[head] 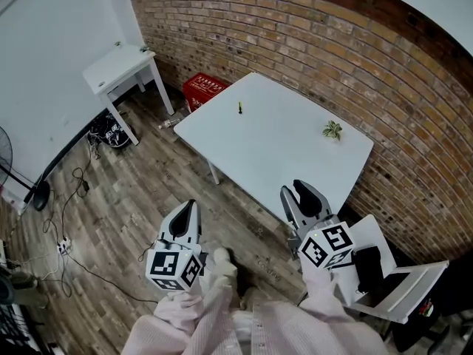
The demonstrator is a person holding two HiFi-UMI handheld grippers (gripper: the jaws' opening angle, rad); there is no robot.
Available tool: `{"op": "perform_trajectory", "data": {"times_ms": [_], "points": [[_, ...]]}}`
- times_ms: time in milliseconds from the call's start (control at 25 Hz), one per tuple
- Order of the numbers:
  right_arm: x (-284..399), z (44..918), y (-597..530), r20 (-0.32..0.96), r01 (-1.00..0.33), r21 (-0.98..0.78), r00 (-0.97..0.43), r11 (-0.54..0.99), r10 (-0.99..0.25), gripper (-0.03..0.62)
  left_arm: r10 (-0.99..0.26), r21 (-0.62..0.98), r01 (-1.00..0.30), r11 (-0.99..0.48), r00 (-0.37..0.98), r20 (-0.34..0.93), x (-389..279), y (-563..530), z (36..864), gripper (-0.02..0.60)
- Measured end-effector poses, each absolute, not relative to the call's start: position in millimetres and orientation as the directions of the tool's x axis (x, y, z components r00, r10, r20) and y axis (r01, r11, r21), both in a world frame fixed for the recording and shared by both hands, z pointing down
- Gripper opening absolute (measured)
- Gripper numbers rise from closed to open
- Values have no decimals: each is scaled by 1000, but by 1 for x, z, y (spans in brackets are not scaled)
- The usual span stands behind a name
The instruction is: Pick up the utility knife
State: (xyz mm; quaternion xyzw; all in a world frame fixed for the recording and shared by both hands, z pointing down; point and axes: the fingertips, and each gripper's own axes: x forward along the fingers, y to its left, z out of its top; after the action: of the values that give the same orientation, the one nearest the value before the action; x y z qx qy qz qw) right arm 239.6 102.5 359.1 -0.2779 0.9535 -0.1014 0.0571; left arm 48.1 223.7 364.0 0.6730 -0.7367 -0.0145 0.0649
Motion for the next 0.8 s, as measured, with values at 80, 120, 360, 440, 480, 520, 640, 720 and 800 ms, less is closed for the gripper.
{"op": "perform_trajectory", "data": {"times_ms": [80,120,360,440,480,520,640,720,800], "points": [[234,362,94,-48,-519,-226,-839,824,-541,121,-994,112,-990,90,-82,79,43,215,367,-8],[230,363,89,-46,-518,-229,-840,824,-541,124,-994,113,-990,88,-79,80,39,209,368,-8],[198,376,60,-19,-528,-246,-836,813,-549,131,-993,131,-988,75,-62,102,6,174,379,-8],[186,380,47,-11,-534,-251,-832,807,-554,135,-993,134,-989,68,-54,108,-7,159,381,-8],[180,382,40,-8,-540,-255,-828,802,-560,135,-993,134,-989,63,-48,111,-14,151,383,-8],[174,383,34,-4,-546,-259,-824,797,-566,135,-993,135,-989,57,-42,114,-20,143,384,-8],[157,388,15,12,-567,-267,-811,779,-585,135,-992,138,-990,40,-22,127,-40,121,387,-8],[147,392,4,26,-579,-271,-803,769,-595,135,-991,139,-990,26,-7,136,-51,106,390,-8],[137,395,-6,36,-588,-271,-797,762,-603,135,-990,136,-991,11,8,143,-61,92,392,-8]]}}
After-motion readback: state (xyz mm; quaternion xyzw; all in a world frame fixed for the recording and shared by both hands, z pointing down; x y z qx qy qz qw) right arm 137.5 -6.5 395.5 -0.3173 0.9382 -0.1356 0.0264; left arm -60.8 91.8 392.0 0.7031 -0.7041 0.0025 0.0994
